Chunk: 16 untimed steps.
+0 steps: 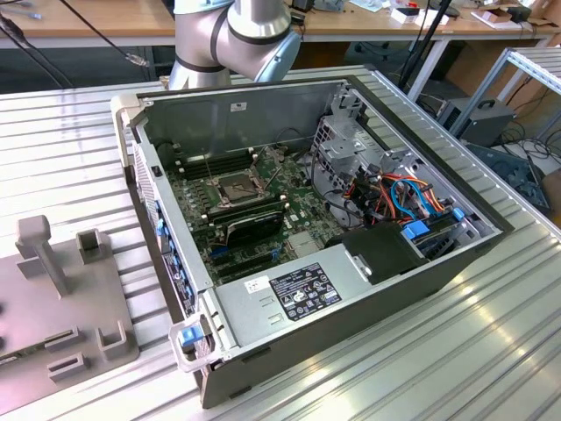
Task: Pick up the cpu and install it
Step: 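Pick up the cpu and move it towards the insertion slot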
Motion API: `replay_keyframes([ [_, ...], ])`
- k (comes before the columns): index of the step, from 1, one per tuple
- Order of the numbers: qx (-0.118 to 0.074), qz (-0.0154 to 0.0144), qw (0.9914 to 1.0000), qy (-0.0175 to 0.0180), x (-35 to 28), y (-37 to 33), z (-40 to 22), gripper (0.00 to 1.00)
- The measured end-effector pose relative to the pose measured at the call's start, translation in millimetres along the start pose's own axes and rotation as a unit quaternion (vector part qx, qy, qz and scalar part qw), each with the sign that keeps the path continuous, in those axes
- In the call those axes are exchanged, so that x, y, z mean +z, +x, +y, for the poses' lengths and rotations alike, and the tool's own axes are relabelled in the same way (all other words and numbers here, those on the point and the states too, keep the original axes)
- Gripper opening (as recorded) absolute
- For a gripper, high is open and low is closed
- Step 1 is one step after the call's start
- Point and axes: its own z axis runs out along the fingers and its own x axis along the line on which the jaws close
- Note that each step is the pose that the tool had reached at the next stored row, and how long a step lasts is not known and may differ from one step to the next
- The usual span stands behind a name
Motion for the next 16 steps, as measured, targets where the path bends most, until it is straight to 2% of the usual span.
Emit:
replay_keyframes([
  [10,0.0,0.0,1.0,0.0,0.0,-16.1,-0.3,0.55],
  [16,0.0,-0.0001,1.0,0.0,0.1,-21.8,-0.4,0.55],
])
